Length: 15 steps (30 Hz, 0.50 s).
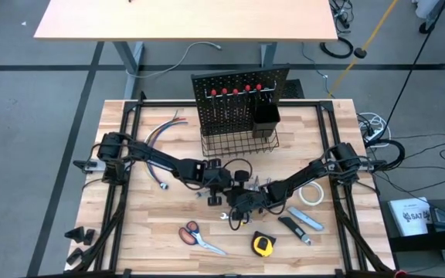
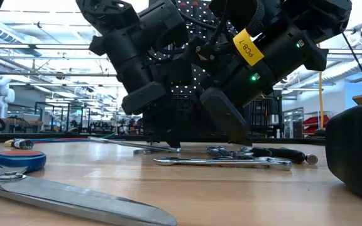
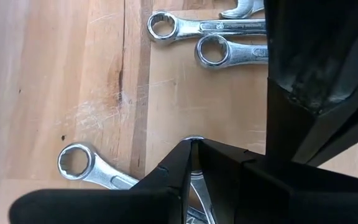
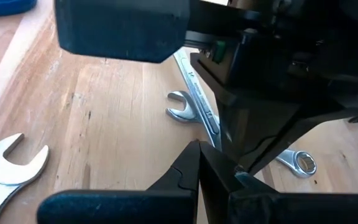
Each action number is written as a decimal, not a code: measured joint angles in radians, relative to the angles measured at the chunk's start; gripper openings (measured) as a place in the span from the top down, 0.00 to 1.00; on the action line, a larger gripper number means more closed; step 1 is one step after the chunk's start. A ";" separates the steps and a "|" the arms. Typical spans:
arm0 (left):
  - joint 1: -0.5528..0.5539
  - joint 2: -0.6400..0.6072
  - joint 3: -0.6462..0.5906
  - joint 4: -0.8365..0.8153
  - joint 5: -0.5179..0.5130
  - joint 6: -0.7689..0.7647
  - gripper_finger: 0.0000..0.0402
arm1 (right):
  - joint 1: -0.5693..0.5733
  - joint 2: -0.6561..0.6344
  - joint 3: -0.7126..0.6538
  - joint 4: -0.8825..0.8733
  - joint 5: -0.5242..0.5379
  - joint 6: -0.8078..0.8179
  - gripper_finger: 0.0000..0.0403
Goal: Hang tools onto peg board
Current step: Put the wrench into the black bin on the pegboard
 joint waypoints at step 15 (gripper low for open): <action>-0.018 -0.047 0.002 -0.004 -0.089 -0.001 0.73 | 0.000 0.001 0.000 0.000 0.000 0.000 1.00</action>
